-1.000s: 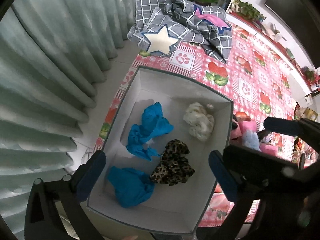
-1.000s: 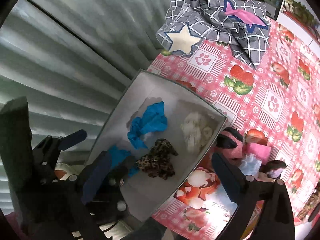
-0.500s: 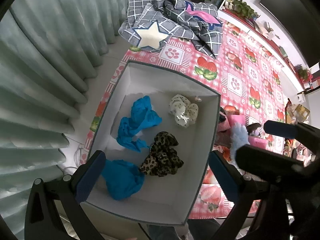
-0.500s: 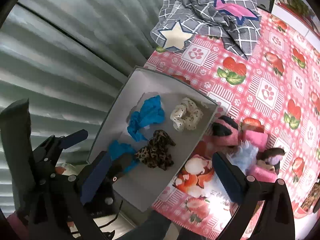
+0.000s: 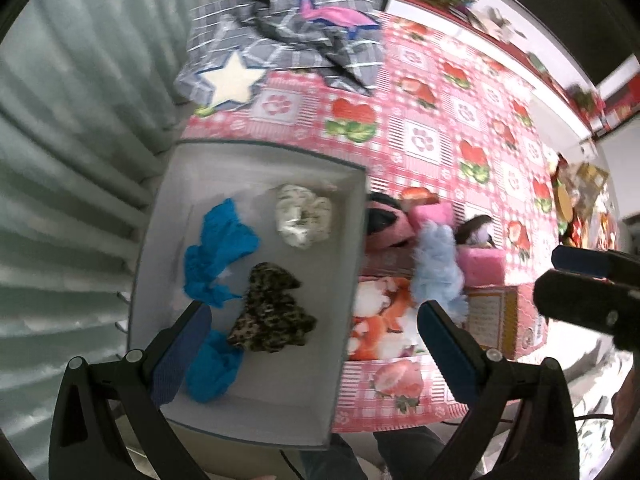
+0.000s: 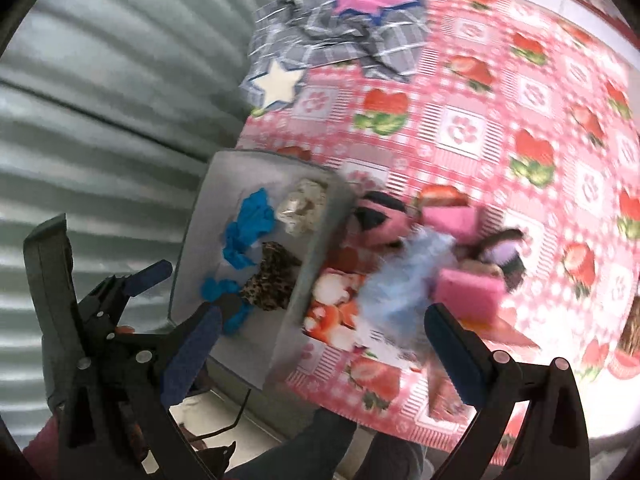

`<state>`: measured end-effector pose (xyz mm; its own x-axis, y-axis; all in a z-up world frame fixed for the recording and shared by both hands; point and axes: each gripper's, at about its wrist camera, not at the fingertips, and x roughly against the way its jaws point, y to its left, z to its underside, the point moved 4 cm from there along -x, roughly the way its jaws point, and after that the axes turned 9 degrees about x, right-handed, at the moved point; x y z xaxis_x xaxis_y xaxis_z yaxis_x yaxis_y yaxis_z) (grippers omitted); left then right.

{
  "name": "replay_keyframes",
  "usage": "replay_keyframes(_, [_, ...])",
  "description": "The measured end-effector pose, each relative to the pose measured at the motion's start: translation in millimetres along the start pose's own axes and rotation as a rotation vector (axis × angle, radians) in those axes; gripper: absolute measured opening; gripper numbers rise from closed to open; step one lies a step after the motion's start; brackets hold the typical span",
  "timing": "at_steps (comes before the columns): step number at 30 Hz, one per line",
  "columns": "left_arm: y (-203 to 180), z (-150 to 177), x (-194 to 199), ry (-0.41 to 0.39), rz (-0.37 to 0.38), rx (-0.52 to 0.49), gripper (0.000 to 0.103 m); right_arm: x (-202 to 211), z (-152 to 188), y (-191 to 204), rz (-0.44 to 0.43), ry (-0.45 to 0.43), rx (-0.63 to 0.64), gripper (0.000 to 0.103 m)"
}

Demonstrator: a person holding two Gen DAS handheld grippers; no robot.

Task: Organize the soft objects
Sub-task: 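Open the left tool into the box while the right tool releases the scrunchie, then move both tools from the box to the pile of soft items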

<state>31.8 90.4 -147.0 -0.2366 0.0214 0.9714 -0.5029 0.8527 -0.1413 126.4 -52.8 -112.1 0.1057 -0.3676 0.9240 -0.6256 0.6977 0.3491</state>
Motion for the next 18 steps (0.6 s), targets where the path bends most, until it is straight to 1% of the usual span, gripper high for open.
replay_keyframes(4, [-28.1, 0.0, -3.3, 0.006, 0.008, -0.061, 0.103, 18.1, 9.7, -34.8, -0.009, -0.023, -0.085, 0.102])
replay_keyframes(7, [-47.9, 2.9, -9.3, 0.023, 0.009, -0.102, 0.103, 26.6, 17.8, -56.4, -0.012, -0.028, -0.142, 0.102])
replay_keyframes(11, [-69.7, 4.7, -18.7, 0.046, 0.009, -0.142, 0.103, 39.4, 26.2, -95.3, -0.004, -0.042, -0.222, 0.102])
replay_keyframes(15, [-88.2, 2.0, -28.9, 0.064, -0.004, -0.172, 0.103, 43.3, 29.5, -130.1, 0.001, -0.044, -0.290, 0.102])
replay_keyframes(18, [-100.6, -0.3, -36.9, 0.084, -0.012, -0.194, 0.103, 37.9, 32.6, -152.0, 0.005, -0.028, -0.324, 0.102])
